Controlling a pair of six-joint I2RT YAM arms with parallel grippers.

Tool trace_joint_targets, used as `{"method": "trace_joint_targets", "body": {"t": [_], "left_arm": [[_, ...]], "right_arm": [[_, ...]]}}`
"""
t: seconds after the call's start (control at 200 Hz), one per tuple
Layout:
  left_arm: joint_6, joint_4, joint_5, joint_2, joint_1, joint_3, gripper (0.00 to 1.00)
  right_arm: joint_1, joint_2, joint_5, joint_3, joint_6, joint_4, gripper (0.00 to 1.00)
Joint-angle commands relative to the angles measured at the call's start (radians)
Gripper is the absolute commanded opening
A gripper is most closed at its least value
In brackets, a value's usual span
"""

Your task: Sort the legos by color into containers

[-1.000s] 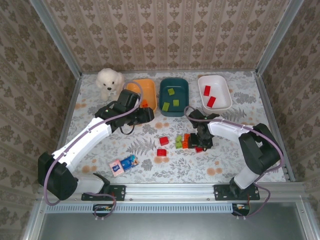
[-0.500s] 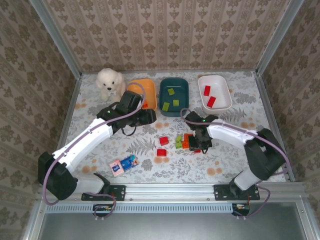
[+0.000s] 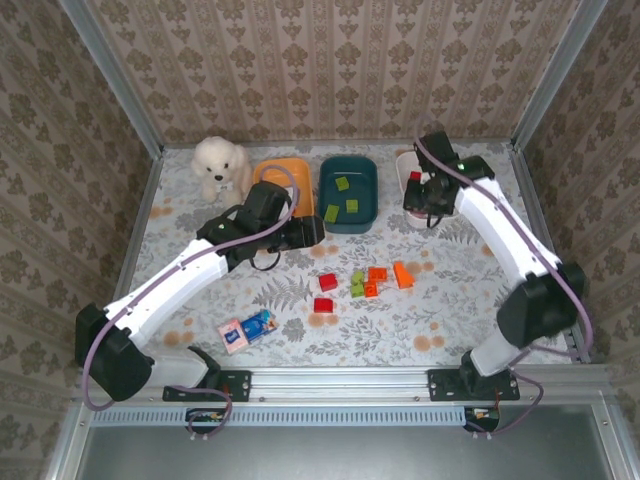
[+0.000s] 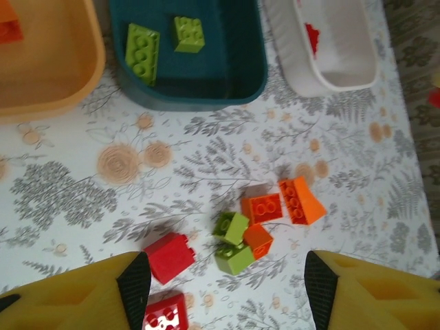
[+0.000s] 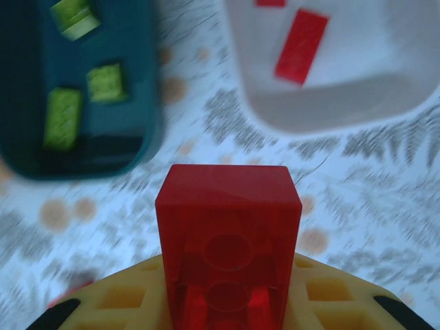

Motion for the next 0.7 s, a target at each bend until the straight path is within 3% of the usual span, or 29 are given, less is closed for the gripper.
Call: {"method": "trace_joint_targets", "body": {"t": [0.0, 0.405, 0.695], "left_arm": [[0.026, 0.082, 0.059, 0.02, -0.008, 0.056, 0.64], [0.059, 0.09, 0.063, 0.088, -0.04, 0.097, 0.64], [0.095, 0.062, 0.063, 0.138, -0.066, 0.117, 0.64]], "right_arm": [[-0.074, 0.14, 0.088, 0.088, -0.052, -0.01, 0.26], [-0.2, 0.509, 0.073, 0.28, -0.067, -0.004, 0.26], [-0.229, 0.604, 0.071, 0.344, -0.056, -0.022, 0.34]]}}
